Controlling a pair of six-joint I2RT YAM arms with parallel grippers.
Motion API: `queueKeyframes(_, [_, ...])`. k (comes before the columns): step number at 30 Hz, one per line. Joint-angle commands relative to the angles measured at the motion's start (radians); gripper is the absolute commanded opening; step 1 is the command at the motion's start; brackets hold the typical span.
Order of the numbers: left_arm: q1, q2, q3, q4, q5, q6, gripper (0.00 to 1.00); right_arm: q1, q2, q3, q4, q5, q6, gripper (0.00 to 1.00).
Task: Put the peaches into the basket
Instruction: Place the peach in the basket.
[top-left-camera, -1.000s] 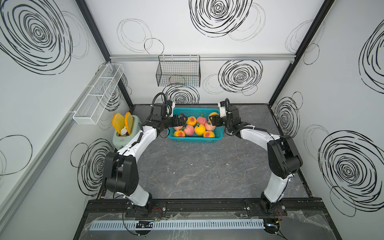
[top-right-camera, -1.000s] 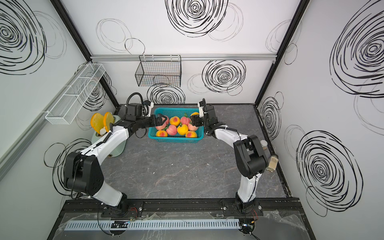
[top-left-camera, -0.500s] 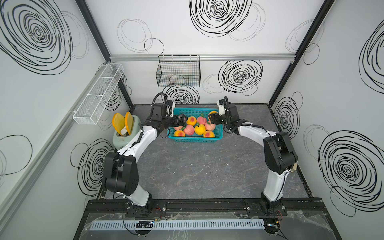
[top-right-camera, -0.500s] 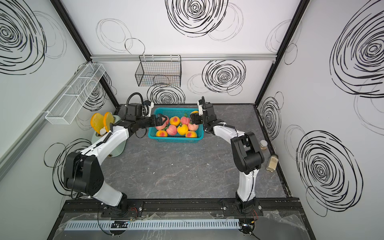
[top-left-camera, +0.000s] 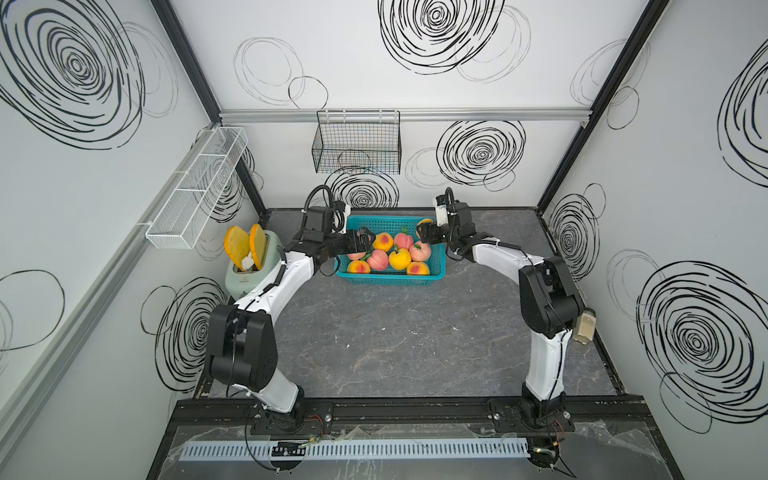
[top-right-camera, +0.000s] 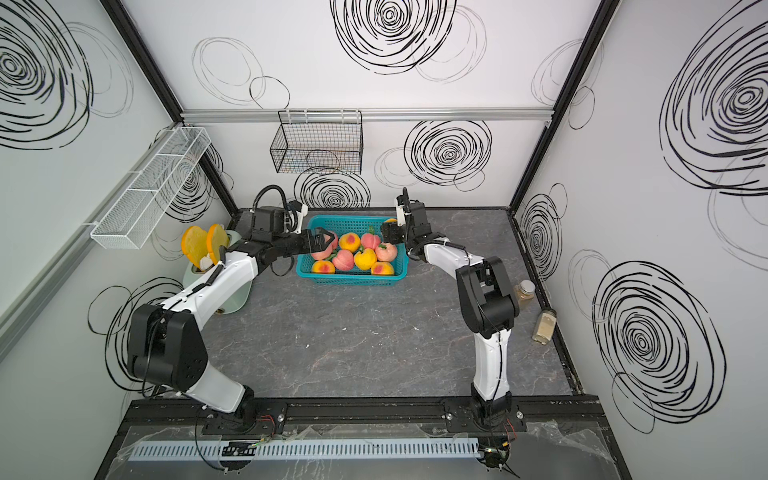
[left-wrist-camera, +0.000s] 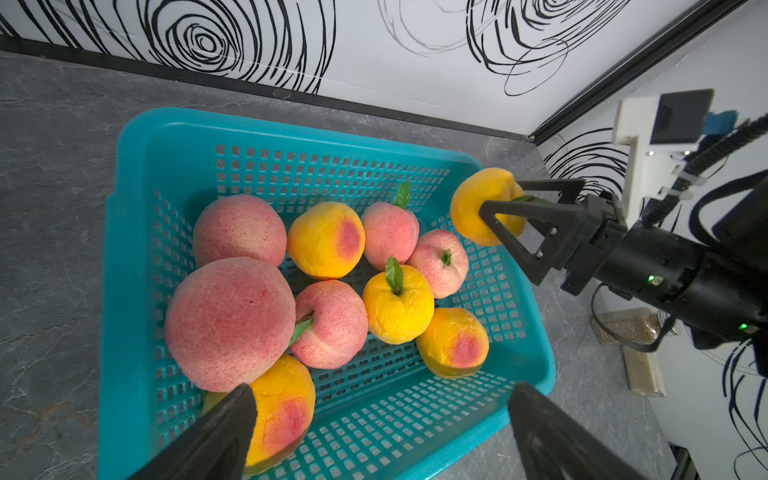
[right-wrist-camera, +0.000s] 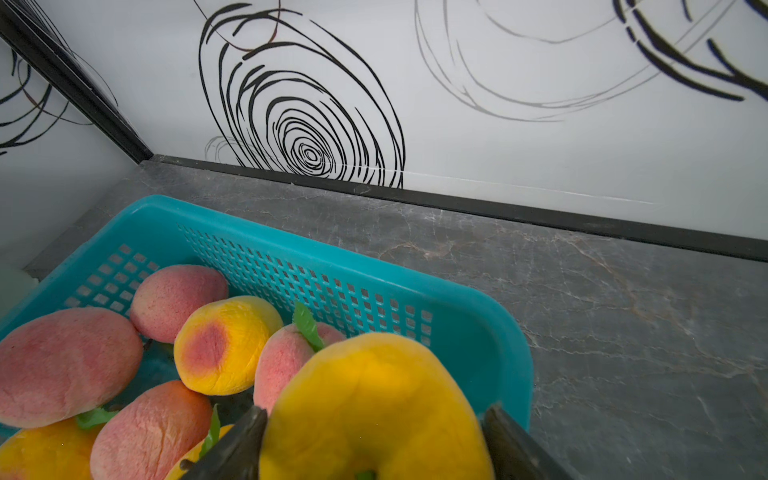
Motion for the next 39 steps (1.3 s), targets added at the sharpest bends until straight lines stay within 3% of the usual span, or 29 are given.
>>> queueKeyframes(1, [-0.005, -0.011, 0.008, 0.028, 0.015, -0.004, 0.98, -0.006, 0.014, 0.040, -0.027, -0.008, -0.016, 0.85])
queueKeyframes(23, [-0.004, -0.011, 0.008, 0.031, 0.022, -0.006, 0.98, -0.006, -0.014, 0.024, -0.025, -0.017, -0.015, 0.88])
queueKeyframes(39, [0.008, -0.022, 0.013, 0.023, 0.013, 0.001, 0.98, -0.007, -0.286, -0.187, 0.030, 0.041, -0.024, 0.89])
